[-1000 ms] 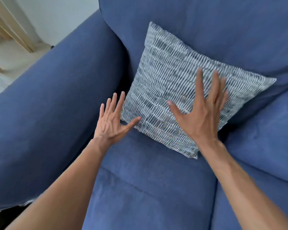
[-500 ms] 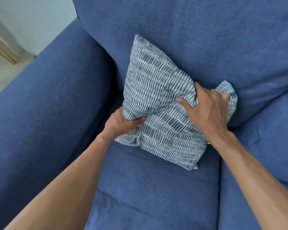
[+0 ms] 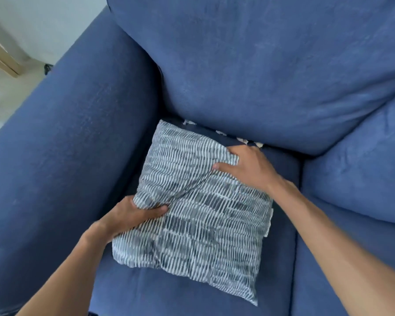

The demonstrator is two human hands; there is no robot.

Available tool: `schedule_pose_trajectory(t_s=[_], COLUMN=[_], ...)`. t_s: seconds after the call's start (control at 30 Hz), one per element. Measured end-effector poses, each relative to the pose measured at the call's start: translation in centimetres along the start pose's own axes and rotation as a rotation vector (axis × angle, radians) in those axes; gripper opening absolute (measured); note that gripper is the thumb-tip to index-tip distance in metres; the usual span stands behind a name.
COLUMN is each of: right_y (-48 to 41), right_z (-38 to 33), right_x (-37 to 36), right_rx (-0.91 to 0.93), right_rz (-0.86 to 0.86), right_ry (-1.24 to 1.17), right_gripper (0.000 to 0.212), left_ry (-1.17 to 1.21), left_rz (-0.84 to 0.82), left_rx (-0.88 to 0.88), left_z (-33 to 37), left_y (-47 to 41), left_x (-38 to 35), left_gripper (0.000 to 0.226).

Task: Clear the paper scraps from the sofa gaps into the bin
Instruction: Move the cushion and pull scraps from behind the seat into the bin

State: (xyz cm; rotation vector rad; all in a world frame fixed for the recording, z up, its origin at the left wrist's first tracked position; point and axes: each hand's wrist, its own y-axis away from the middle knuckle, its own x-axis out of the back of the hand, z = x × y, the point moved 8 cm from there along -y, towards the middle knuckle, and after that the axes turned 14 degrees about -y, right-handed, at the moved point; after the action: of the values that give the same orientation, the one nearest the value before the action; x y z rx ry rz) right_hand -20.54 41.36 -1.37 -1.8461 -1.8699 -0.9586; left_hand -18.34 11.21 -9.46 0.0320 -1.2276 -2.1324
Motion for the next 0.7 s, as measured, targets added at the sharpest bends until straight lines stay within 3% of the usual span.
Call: schedule_pose_trajectory(t_s=[0.17, 0.23, 0.5, 0.6, 0.7], right_y=[0.1, 0.8, 3.0, 3.0, 1.9], right_z=[1.9, 2.4, 5.1, 6.1, 7.5], right_x=[-1.7, -2.5, -4.8, -4.4, -2.7], right_rx=[-0.11, -0.149, -0.218, -0.268, -0.333], right_rz=[-0.128, -0.182, -0.095, -0.077, -0.016], right_ry=[-0.066, -0.056, 0.004, -0.069, -0.191], right_gripper=[0.029, 0.037, 0.066, 0.081, 0.06], left_ry=[-0.004, -0.061, -0.333, -0.325, -0.224], left_rz=[-0.158, -0.245, -0.273, -0.124, 0.205], left_rx=[0.067, 0.108, 0.158, 0.178, 0.159], left_z=[-2.0, -2.9, -4.9, -3.5, -0.1], left_y=[0.7, 1.4, 0.9, -0.3, -2.7], left_x=[-1.3, -1.7, -2.2, -0.6, 2.8], left_gripper=[0.065, 0.07, 0.088, 0.113, 0.091])
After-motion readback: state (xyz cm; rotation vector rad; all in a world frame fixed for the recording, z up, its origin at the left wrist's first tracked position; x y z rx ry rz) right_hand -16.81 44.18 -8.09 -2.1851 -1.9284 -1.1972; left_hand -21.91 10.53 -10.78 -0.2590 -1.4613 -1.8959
